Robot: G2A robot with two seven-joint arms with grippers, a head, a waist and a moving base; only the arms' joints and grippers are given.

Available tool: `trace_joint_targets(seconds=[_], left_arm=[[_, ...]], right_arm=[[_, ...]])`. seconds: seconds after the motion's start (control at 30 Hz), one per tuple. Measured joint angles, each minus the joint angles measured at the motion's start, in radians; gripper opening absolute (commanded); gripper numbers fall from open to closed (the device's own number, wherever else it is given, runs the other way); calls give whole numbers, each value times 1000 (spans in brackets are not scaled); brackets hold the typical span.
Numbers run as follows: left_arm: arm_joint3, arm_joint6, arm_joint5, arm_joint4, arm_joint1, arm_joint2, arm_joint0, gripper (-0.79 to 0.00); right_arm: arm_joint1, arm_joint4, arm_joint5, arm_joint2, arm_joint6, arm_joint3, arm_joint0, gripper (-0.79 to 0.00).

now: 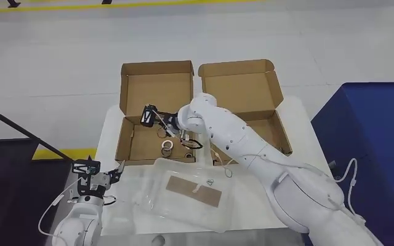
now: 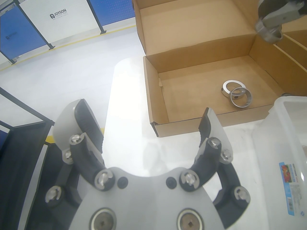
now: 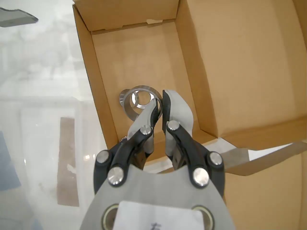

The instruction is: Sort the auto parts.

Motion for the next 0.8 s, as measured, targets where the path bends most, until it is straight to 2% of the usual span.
trace_joint_targets(seconds=[0.23, 0.4, 0.43, 0.47, 0.5, 0.73, 0.77, 0.8], left_arm=[[0, 0, 0, 0, 0, 0, 0, 0], [0, 0, 0, 0, 0, 0, 0, 0], [0, 0, 0, 0, 0, 0, 0, 0], [0, 0, 0, 0, 0, 0, 0, 0], [0, 0, 0, 0, 0, 0, 0, 0], [0, 0, 0, 0, 0, 0, 0, 0], [0, 0, 0, 0, 0, 0, 0, 0], [0, 0, 0, 0, 0, 0, 0, 0]], right_arm=[[-137, -8, -1, -90, -17, 222, 10, -785], [-204, -1, 21, -105, 3, 343, 18, -785], [-217, 4, 28, -104, 10, 363, 20, -434], [-226, 8, 30, -103, 10, 376, 23, -28], [-234, 13, 34, -101, 9, 389, 25, 0], [-265, 64, 65, -68, -5, 469, 58, 0], [-266, 70, 71, -63, -10, 476, 65, -425], [-266, 74, 78, -57, -20, 478, 74, -643]])
